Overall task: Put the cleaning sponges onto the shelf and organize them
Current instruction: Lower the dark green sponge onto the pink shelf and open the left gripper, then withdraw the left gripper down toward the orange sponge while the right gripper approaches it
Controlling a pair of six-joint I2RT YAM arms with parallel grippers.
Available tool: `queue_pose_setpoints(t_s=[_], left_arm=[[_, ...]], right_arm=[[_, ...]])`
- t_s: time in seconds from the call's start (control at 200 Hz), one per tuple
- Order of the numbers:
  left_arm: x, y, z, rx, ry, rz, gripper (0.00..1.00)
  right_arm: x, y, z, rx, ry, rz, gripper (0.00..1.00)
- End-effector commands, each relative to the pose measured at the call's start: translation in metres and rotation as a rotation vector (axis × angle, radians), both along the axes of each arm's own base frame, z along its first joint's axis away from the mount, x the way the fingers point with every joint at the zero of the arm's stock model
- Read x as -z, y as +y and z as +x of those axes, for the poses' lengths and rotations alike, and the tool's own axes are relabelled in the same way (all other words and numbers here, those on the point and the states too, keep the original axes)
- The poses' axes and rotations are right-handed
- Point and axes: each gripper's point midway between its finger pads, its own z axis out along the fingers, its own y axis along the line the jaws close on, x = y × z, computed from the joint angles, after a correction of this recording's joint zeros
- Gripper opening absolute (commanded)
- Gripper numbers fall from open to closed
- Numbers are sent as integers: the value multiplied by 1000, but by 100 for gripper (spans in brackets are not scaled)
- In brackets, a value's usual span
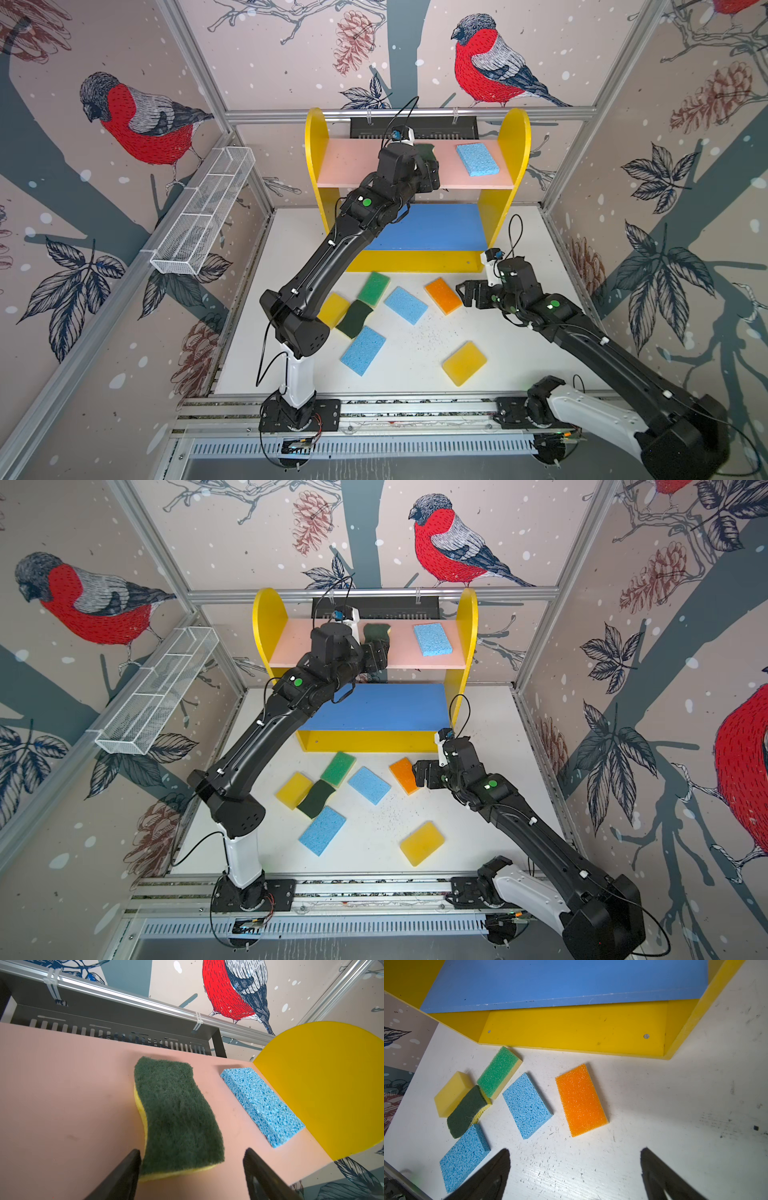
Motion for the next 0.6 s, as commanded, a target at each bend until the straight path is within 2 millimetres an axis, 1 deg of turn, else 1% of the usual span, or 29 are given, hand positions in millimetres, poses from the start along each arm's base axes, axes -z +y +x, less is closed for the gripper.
queue_pose_setpoints(t_s=[0.0, 0.145, 0.26, 0.395, 0.405, 0.495, 0.595], left_arm=[[-27, 2, -8, 30, -85, -84, 79], [-33, 20, -13, -29, -97, -83, 79], [-31, 26, -19, -29, -86, -62, 79], [-17, 32, -31, -13, -72, -49, 79], [-13, 31, -32, -12, -66, -47, 79], [-1, 38, -46, 6, -63, -71, 79], [11, 42, -64, 31, -51, -67, 78]], right_arm=[[-1, -1, 0, 5, -7, 1, 97], [-1, -1, 0, 4, -6, 4, 97], [-1, -1, -1, 4, -9, 4, 97], [-1, -2, -1, 7, -12, 5, 98], [-1, -2, -1, 7, -11, 6, 97], [-1, -1, -1, 9, -8, 9, 97], [6, -2, -3, 14, 7, 4, 97]])
